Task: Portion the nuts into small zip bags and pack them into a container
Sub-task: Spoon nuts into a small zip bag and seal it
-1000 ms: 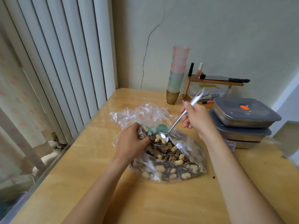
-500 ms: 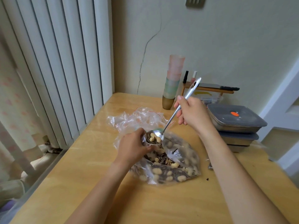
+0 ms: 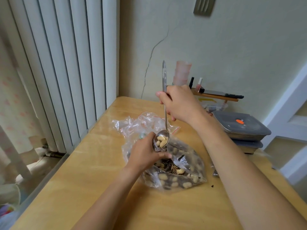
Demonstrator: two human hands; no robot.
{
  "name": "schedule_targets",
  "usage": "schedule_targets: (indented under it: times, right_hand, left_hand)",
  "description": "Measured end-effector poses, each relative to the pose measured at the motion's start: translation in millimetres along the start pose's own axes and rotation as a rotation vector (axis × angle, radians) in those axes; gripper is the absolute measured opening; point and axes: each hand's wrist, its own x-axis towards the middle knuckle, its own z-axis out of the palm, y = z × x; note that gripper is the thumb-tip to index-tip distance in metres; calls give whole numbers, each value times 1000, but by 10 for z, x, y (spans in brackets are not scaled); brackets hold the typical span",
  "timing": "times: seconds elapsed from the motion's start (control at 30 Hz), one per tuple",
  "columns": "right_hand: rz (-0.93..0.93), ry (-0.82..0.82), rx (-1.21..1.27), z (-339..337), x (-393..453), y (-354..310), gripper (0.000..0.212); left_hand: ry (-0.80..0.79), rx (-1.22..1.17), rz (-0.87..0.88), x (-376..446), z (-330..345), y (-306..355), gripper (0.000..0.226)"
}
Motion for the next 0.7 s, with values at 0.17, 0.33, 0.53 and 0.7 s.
schedule_targets:
  times: [0.17,0.33,0.53,0.7]
  right_hand:
    - [-29,-11,-84,58,98,-40,41]
    - [-25,27,-102,57,95,18,44]
    - [-85,80,-93,14,111,14,43]
    - [-127,147,-149,3,139,2,43]
  left_hand:
    - [-107,-176,-64,1,-35,27,72]
    - [-160,-194,-35,1,-86,19,47]
    - [-46,-246,-33,26,-73,-7,41]
    - [-5,-230,-13,34,-74,-29,41]
